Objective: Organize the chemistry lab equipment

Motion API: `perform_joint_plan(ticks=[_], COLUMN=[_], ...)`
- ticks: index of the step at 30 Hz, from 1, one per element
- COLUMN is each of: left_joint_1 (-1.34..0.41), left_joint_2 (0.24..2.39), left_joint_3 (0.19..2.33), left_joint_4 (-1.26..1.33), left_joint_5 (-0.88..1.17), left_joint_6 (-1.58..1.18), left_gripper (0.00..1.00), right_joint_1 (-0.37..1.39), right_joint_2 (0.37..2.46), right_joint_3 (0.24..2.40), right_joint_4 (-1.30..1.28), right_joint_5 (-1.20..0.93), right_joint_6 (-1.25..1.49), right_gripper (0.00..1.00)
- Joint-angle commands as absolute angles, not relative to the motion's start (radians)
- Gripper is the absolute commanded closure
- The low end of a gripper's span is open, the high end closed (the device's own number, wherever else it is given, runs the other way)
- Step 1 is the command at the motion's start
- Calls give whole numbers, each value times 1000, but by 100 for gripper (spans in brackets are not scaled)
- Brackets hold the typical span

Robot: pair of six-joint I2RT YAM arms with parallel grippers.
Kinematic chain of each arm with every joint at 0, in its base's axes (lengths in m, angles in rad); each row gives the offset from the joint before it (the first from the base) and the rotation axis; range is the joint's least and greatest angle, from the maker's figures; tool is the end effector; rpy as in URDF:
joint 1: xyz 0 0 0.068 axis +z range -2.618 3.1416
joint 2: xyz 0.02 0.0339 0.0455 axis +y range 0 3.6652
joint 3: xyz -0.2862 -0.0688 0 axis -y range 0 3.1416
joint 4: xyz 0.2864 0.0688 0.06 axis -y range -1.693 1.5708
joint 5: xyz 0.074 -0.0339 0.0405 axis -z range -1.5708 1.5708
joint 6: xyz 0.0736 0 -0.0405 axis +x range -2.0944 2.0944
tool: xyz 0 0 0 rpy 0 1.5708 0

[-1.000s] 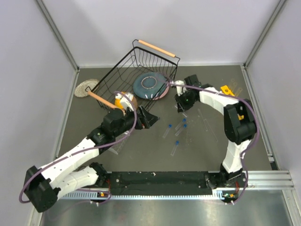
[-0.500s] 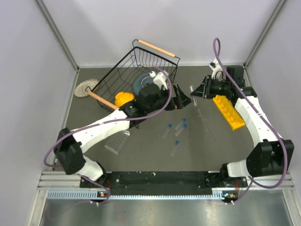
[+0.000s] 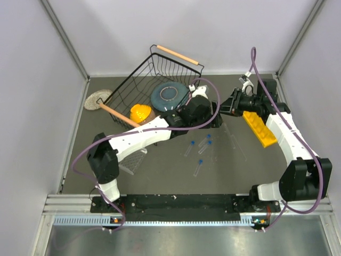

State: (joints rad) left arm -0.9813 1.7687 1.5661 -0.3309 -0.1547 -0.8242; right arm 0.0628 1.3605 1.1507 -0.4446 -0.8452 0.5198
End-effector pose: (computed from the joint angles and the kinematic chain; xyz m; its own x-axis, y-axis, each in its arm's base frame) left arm 0.2847 -0.4053 0.3206 -0.7407 -0.1970 -0.6423 0.3002 0.7582 -0.5788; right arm 0.3462 0.0769 0.3177 -0.8422 0.2773 -0.4624 -0.2485 0.5614 0.7893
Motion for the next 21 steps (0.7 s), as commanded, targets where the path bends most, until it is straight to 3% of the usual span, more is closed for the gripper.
perform_joint_plan(ticks=[1, 10, 16, 18, 21], left_joint_1=[-985, -985, -985, -985, -982], left_joint_2=[1784, 1805, 1770, 1750, 1688], left_joint_3=[1634, 1646, 1586, 1536, 1425], left_joint_4=[-371, -357, -307, -253, -116], left_joint_5=[-224, -206, -176, -154, -85], left_joint_6=[-793, -767, -724, -695, -599], left_gripper=[30, 67, 81, 84, 87], right_joint_1=[52, 52, 54, 52, 52], right_joint_2=[1315, 1287, 1272, 1267, 1275], right_joint_3=[1134, 1101, 1098, 1100, 1133], right_joint_4=[-376, -360, -365, -367, -438], right_joint_5=[-879, -871, -877, -906, -951], right_joint_6=[568, 566, 534, 494, 358], right_gripper=[82, 82, 80, 78, 62])
